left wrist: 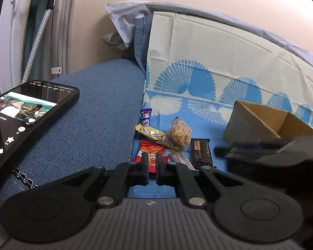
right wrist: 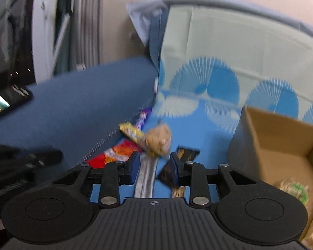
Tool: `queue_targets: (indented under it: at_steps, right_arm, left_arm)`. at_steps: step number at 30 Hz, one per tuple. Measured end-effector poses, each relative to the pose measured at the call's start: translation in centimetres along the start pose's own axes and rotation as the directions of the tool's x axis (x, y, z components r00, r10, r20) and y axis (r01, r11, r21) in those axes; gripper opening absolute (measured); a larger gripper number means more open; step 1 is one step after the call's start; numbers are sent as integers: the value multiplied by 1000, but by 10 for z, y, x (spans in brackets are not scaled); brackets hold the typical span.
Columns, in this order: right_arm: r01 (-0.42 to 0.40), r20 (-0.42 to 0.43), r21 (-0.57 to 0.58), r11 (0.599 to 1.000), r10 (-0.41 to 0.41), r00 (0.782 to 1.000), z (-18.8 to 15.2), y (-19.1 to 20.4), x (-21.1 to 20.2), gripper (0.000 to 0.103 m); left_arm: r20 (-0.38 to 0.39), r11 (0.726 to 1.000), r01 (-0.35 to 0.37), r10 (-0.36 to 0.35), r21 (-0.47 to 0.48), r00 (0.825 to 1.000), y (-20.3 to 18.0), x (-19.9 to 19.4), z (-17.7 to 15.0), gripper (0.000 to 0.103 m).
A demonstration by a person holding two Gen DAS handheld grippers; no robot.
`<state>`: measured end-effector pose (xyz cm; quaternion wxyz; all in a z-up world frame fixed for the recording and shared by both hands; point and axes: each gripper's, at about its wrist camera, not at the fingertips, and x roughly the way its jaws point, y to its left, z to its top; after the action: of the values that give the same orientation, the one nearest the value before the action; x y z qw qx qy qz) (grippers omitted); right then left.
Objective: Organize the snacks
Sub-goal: 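Return both tools to the pile and grasp the silver stick packets with the right gripper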
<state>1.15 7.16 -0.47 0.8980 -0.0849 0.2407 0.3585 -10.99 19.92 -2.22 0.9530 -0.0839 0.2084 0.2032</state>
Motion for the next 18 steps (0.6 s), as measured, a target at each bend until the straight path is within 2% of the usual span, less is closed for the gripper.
queue_targets:
  at_steps: [4,9,12,14,16,17,18]
  right_arm:
    - [37,-103,35,999,-33,994,-12,-2,30,36]
    - [38,-225,14,999,-34,974,-31,7,62,50]
    - [42,-269,-36,998,-50,962,-41,15,74,52]
    - [43,-262,-49,998,-55,964,-43,16,77,51]
    - [25,-260,-55,998,-38,965,-42,16,76,37]
    - [13,-261,-59,998,-28,965,-42,17,75,22]
    - [6,-262,-64,998,-23,965,-42,17,74,20]
  left_arm:
    - [2,1000,4,-4,6,1000,-1,0,-2,7]
    - [1,1000,8,-8,13,1000,-3,1,-2,7]
    - [-1,1000,8,-8,17,1000,-4,1,-3,7]
    - [0,1000,5,-5,19,1000,-5,1,-3,7]
    - [-2,1000,4,-4,24,1000,-6,2,-2,9]
    - [-3,1000,2,-2,28,1000,-7,2,-2,10]
    - [-4,999,0,0,33,1000,-8,2,-3,11]
